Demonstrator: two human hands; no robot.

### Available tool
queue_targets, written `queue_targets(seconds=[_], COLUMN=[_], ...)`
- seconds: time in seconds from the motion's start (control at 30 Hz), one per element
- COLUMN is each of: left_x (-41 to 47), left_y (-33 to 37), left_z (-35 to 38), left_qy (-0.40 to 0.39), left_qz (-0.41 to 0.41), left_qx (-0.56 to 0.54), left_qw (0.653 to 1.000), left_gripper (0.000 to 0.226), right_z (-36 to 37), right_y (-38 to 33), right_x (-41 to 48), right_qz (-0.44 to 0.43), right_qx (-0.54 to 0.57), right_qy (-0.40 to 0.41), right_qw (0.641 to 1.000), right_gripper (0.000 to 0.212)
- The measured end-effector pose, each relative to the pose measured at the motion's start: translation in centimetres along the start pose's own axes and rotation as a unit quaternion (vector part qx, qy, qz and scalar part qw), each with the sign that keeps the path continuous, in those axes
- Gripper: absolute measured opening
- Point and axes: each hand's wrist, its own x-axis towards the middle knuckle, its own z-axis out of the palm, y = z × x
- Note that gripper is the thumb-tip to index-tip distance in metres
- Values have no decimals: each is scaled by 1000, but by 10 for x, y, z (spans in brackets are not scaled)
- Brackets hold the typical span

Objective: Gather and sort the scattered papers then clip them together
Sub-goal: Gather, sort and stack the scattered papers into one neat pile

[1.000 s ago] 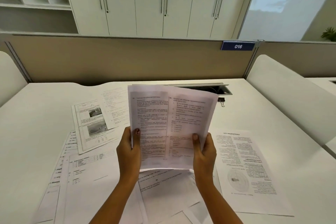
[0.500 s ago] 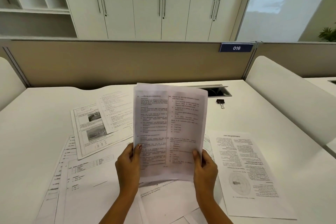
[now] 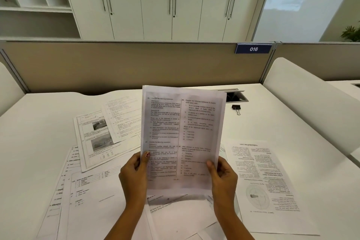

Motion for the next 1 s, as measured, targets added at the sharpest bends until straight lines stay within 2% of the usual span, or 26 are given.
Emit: queue_targets(seconds=[0.13, 0.47, 0.77, 0.9, 1.0], left_x=[0, 4, 7, 10, 14], left_y=[-1, 5, 7, 3, -1], left_z=[2, 2, -1, -5, -9], left_qy=[-1, -8, -13, -7, 0], left_qz=[-3, -8, -10, -27, -40], left_qx=[1, -12, -23, -35, -36], left_qw=[1000, 1000, 1000, 999, 999], left_gripper=[15, 10, 22, 31, 31], right_z=[0, 1, 0, -18, -47], right_y=[-2, -6, -8, -11, -6], right_x=[4, 7, 16, 26, 42], right_qz=[-7, -8, 2, -17, -7], right_qx=[5, -2, -34, -73, -163], right_qy=[-1, 4, 1, 48, 105], right_qw=[1000, 1000, 999, 996, 981], right_gripper=[14, 16, 21, 17, 16])
